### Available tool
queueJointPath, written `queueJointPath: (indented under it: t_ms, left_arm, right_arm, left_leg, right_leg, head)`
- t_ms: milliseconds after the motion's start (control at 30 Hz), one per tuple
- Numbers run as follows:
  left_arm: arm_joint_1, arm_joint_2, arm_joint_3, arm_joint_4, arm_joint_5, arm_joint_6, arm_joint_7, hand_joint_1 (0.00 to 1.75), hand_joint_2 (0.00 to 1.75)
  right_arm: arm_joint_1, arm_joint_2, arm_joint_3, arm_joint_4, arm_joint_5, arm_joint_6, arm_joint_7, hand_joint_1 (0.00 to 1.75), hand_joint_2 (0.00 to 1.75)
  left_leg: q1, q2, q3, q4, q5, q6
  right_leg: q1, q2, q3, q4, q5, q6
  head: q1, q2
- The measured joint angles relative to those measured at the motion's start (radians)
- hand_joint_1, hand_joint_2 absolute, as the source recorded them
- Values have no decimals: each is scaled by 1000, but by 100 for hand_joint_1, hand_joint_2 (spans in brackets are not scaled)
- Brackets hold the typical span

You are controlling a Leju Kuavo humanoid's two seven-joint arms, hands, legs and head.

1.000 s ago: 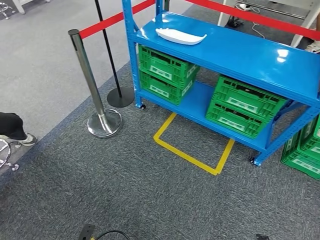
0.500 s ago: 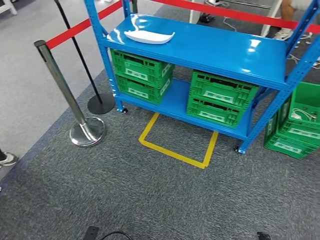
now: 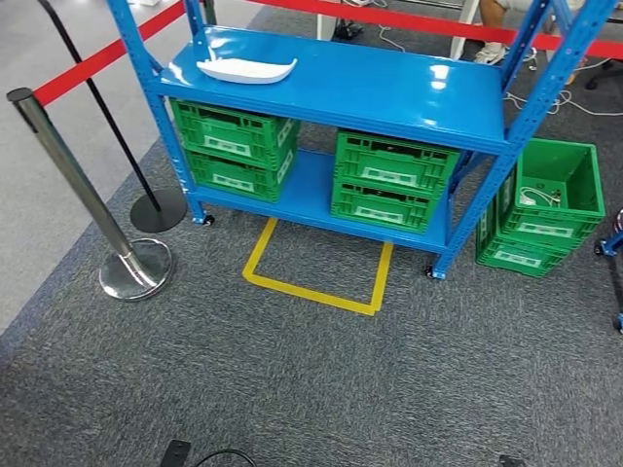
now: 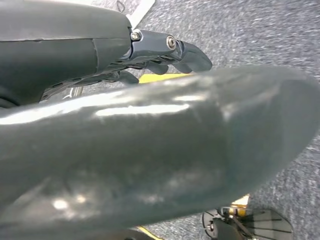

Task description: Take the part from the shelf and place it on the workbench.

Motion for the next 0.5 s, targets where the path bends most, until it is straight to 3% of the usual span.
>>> queueJointPath:
  t_ms: [67,133,367,400,500]
  left_arm:
    - [0,0,0,0,0,1,0,0,0]
    - [-1,0,0,0,0,1,0,0,0]
    - [-2,-1,0,0,0,1,0,0,0]
    - [-3,-1,0,0,0,-1,3,0,0]
    - [-5,1,0,0,-2,-10,23,0,0]
  right_arm:
    - [-3,0,0,0,0,0,-1,0,0]
    - [-3,0,0,0,0,0,-2,0,0]
    - [-1,0,0,0,0,0,-2,0,0]
    - [-2,0,0,0,0,1,-3,0,0]
    - [-5,1,0,0,1,3,-4,0,0]
  left_leg:
    - [-5,13,4,2,-3,-10]
    - [-5,22,4,1,-2,-17]
    - [-4,29,7,-1,-3,-24]
    - [-2,13,-7,31,-25,-30]
    - [1,-42,-112,247,-122,-45]
  right_leg:
    - [6,-16,40,-70,15,-10]
    - [9,-4,37,-69,15,-17]
    - [9,6,35,-71,17,-24]
    - [6,14,35,-73,20,-30]
    - [-1,52,32,-77,27,-46]
  head:
    - [-2,0]
    - [-3,0]
    - [-2,0]
    - [-3,0]
    - [-8,0]
